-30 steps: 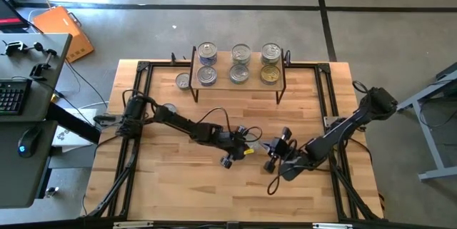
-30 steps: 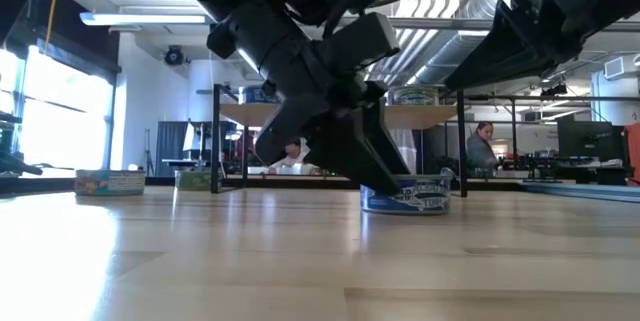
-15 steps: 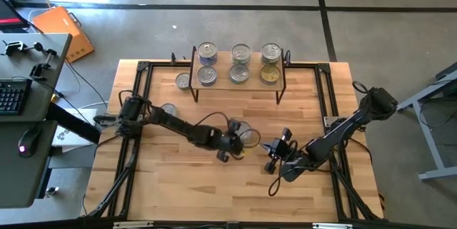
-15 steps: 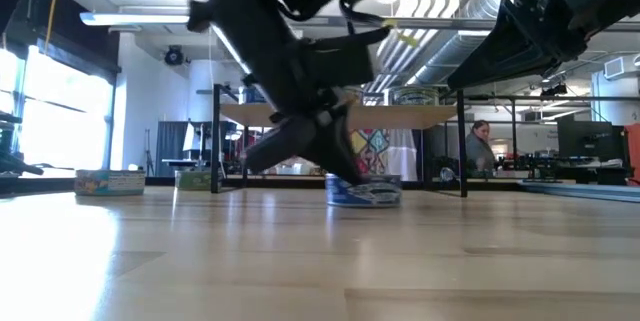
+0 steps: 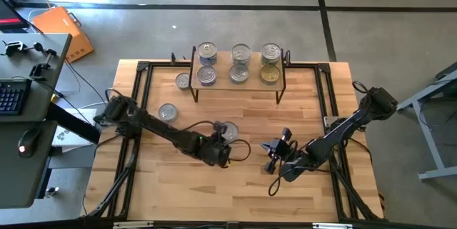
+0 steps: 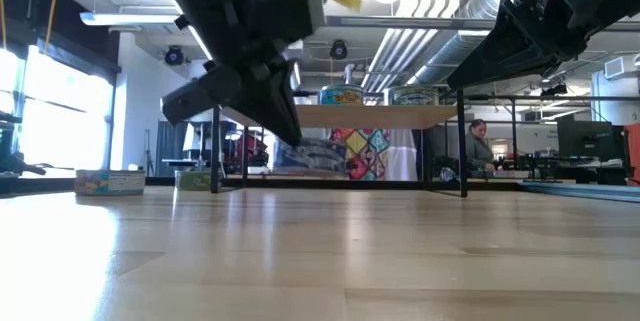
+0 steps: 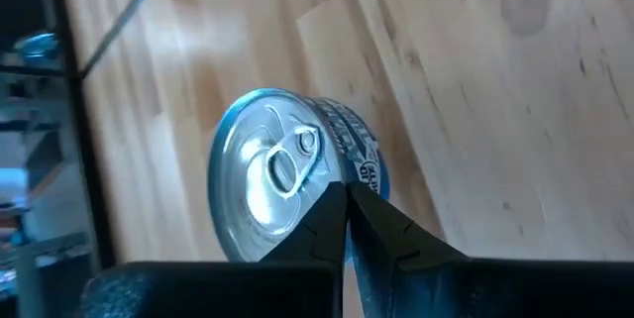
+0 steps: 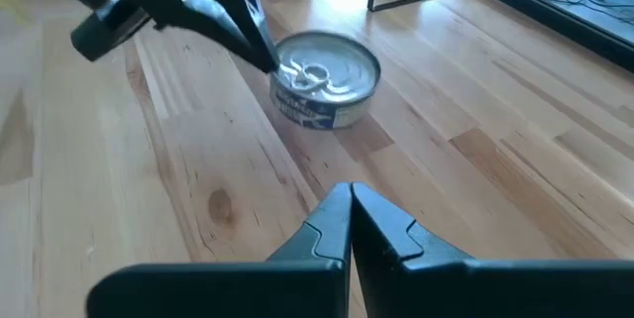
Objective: Stack canned seafood by type on shelf
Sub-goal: Stack the blue tuna can on top of the other blue tuna on the shelf
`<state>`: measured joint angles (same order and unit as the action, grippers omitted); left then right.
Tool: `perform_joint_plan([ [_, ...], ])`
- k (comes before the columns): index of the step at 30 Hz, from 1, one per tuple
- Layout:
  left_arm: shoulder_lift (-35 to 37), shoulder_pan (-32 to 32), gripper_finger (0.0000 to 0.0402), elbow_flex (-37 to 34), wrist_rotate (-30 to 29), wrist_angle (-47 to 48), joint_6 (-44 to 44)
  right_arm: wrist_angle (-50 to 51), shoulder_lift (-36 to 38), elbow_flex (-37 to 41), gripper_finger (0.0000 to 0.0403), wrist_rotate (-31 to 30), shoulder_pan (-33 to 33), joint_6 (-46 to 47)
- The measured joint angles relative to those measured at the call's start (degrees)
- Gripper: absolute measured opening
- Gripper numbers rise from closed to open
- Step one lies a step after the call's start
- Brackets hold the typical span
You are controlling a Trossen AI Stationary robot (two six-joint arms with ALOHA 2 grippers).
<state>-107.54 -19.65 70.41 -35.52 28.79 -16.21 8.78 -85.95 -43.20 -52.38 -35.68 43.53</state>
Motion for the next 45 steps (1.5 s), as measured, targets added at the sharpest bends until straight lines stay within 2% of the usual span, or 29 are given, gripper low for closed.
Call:
perform_joint_plan([
  [8, 4.2, -2.2, 0.0, 0.1, -5.8, 5.7, 4.8, 0.0, 0.0, 0.0, 0.0002, 0.0, 0.0, 0.0],
  [16, 16.1, -4.7, 0.0, 0.1, -10.5, 9.4, 5.0, 0.0, 0.0, 0.0, 0.0002, -0.1, 0.0, 0.0],
  [20, 23.0, -2.8, 0.0001, 0.1, -11.8, 10.1, 1.7, 0.0, 0.0, 0.0, 0.0002, -0.2, 0.0, -0.1],
  [25, 29.7, 3.5, 0.0001, 0.2, -12.2, 10.3, -4.6, 0.0, 0.0, 0.0, 0.0002, -0.2, 0.0, -0.3],
  [28, 31.5, 7.8, 0.0001, 0.2, -11.6, 10.3, -8.1, 0.1, 0.0, 0.0, 0.0002, -0.3, 0.0, -0.3],
  [31, 31.9, 10.4, 0.0001, 0.2, -7.3, 10.4, -9.0, 0.1, 0.0, 0.0, 0.0002, -0.3, 0.0, -0.3],
  [35, 31.3, 9.8, 0.0001, -1.1, -0.5, 9.9, -7.5, 0.0, 0.0, 0.0, 0.0002, -0.3, 0.0, -0.3],
  [38, 30.4, 7.0, 0.0001, -4.3, 0.2, 9.5, -3.7, 0.0, 0.0, 0.0, 0.0002, -0.3, 0.0, -0.1],
  [42, 29.4, 1.9, 0.0, -13.1, 0.2, 0.5, 2.5, 0.0, 0.0, 0.0, 0.0002, -0.6, 0.0, 0.0],
  [45, 28.5, -1.7, 0.0, -22.1, -0.8, -16.2, 5.4, 0.0, 0.0, 0.0, 0.0002, -1.4, 0.0, 0.0],
])
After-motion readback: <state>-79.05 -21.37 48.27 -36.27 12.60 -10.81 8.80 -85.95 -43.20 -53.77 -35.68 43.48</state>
